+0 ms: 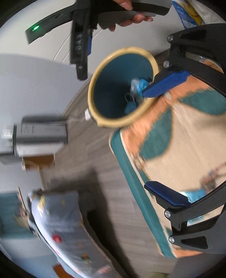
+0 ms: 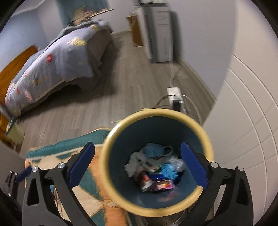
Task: Collect trash
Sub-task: 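Move both tools back over the cushion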
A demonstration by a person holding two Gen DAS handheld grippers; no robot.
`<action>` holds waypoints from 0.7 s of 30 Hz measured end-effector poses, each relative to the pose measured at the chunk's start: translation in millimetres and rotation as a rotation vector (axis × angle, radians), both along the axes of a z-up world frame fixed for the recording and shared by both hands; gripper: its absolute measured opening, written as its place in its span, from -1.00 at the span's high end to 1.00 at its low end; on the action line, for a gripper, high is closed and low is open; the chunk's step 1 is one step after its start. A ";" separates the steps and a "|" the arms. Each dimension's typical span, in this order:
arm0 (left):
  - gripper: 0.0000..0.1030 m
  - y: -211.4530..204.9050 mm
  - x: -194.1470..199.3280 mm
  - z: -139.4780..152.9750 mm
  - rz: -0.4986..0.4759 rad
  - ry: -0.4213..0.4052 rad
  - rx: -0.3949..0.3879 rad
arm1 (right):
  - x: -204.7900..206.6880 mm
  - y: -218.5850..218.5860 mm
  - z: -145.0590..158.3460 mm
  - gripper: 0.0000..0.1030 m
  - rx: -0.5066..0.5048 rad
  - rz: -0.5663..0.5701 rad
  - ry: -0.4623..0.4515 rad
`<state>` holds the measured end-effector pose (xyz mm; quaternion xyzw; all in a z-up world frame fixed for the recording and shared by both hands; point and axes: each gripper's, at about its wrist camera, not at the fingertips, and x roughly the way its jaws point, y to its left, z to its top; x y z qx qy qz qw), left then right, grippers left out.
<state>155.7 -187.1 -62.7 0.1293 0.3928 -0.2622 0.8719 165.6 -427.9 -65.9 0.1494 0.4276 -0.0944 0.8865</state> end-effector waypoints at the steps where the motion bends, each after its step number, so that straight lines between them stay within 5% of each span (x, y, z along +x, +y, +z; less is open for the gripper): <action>1: -0.87 13.9 -0.6 3.2 0.033 0.005 -0.005 | 2.6 12.8 2.2 -0.89 -0.015 0.033 0.002; 7: -0.88 100.8 -1.8 7.0 0.273 0.042 -0.023 | 16.2 83.2 7.2 -0.89 -0.059 0.192 0.013; 15: -0.88 182.1 -21.6 -30.4 0.536 0.156 0.052 | 31.3 169.2 -5.3 -0.89 -0.106 0.373 0.062; 21: -0.88 194.7 -35.0 -57.7 0.579 0.226 0.089 | 35.5 203.1 -14.3 -0.89 -0.116 0.419 0.097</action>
